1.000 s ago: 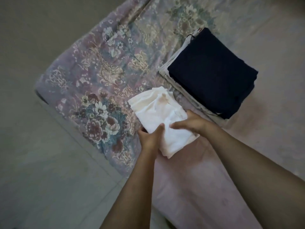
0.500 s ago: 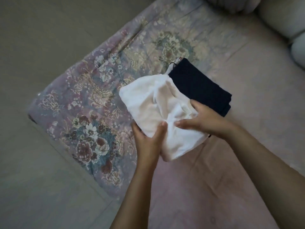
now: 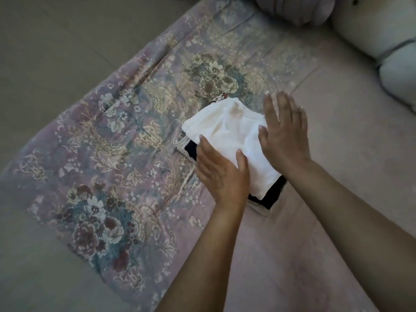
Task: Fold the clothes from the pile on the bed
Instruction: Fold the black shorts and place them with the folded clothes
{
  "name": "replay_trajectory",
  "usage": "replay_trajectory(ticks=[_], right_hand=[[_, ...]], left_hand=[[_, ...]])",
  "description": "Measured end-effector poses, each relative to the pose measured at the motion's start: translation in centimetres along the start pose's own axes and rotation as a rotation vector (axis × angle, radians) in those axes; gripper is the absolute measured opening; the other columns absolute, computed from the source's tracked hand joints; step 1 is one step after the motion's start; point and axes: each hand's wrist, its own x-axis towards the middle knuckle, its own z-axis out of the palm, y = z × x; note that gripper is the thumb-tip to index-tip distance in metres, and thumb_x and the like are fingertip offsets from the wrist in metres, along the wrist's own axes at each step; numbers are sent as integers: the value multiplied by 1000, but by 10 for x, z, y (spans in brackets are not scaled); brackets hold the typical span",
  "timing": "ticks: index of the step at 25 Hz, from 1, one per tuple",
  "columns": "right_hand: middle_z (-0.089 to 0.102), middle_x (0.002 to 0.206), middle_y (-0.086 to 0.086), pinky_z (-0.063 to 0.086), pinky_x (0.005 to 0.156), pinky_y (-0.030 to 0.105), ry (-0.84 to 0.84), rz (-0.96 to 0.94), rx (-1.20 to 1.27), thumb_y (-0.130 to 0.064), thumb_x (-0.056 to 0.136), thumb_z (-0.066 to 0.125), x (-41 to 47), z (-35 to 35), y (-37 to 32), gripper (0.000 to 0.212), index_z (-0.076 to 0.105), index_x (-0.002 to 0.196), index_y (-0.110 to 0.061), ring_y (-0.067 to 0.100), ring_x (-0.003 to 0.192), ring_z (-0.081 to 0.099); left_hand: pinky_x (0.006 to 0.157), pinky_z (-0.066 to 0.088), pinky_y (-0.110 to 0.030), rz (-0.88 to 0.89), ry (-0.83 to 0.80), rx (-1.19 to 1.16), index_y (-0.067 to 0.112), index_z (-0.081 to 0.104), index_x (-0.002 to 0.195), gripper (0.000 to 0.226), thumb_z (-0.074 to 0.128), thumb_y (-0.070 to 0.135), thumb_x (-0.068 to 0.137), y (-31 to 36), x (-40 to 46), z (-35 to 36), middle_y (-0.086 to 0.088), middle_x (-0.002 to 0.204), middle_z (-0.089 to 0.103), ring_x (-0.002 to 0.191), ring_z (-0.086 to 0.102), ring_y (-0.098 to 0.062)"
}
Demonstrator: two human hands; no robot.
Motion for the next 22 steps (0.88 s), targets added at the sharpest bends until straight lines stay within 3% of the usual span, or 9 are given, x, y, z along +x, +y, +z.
replay_trajectory(ticks=[1, 3, 6, 9, 13, 16, 18, 20, 22], right_hand=[[23, 153, 20, 16, 113, 53, 111, -5, 14, -24, 95, 41, -6, 3, -9, 59, 23, 148, -6, 35, 142, 19], [14, 157, 17, 8, 114, 54, -24, 133, 37, -33, 98, 33, -17, 15, -14, 59, 16, 150, -11, 34, 145, 8], [-6, 159, 5, 0, 112, 59, -342, 300, 37, -50, 97, 21, -23, 44, -1, 64, -8, 150, -30, 34, 144, -8], [-4, 158, 5, 2, 112, 60, -366, 262, 42, -52, 96, 19, -9, 61, 10, 64, -11, 149, -30, 34, 144, -5], [0, 157, 9, 5, 112, 60, -399, 250, 3, -53, 95, 14, -6, 65, 5, 66, -11, 150, -26, 33, 143, 3], [-1, 157, 12, 3, 111, 61, -404, 261, -42, -56, 88, 0, -6, 61, 1, 70, -12, 150, -25, 35, 143, 2], [-8, 158, 11, -1, 112, 61, -444, 276, -45, -52, 95, 9, -4, 56, -2, 65, -16, 148, -26, 35, 144, -6], [-14, 158, 9, -4, 112, 60, -461, 282, -39, -51, 97, 13, -6, 46, -4, 64, -18, 148, -27, 33, 144, -13], [-17, 158, 6, -6, 113, 58, -439, 283, -10, -51, 98, 14, -13, 33, -3, 63, -19, 147, -29, 28, 144, -16]], left_hand=[[111, 23, -51, 201, 82, 119, 8, 23, 145, 65, 46, 30, 88, 0, 9, -1, -15, 149, 30, 135, 30, -31], [111, 17, -56, 387, 62, 264, 7, 30, 145, 62, 37, 29, 87, -10, 31, 8, -18, 152, 26, 141, 23, -34], [105, 23, -67, 237, -69, 448, 8, 27, 146, 72, 26, 48, 87, -28, 42, 30, -21, 153, 21, 140, 21, -42], [95, 32, -67, 159, -190, 528, 7, 34, 140, 69, 31, 51, 86, -29, 47, 43, -24, 144, 38, 131, 34, -45], [95, 32, -67, 118, -226, 556, 10, 29, 140, 68, 29, 53, 86, -35, 54, 43, -22, 146, 30, 132, 24, -40], [106, 14, -67, 117, -308, 635, 16, 4, 149, 75, 8, 57, 86, -30, 53, 37, -20, 156, 6, 142, 7, -42], [111, -7, -59, 111, -361, 742, 18, -20, 147, 71, -3, 56, 90, -25, 57, 31, -16, 155, -20, 142, -16, -37], [110, -15, -54, 121, -402, 840, 15, -28, 143, 68, 4, 53, 96, -14, 55, 18, -13, 152, -29, 141, -24, -33], [111, -17, -49, 256, -421, 905, 11, -29, 140, 69, 7, 51, 98, -8, 51, 6, -11, 153, -29, 141, -25, -28]])
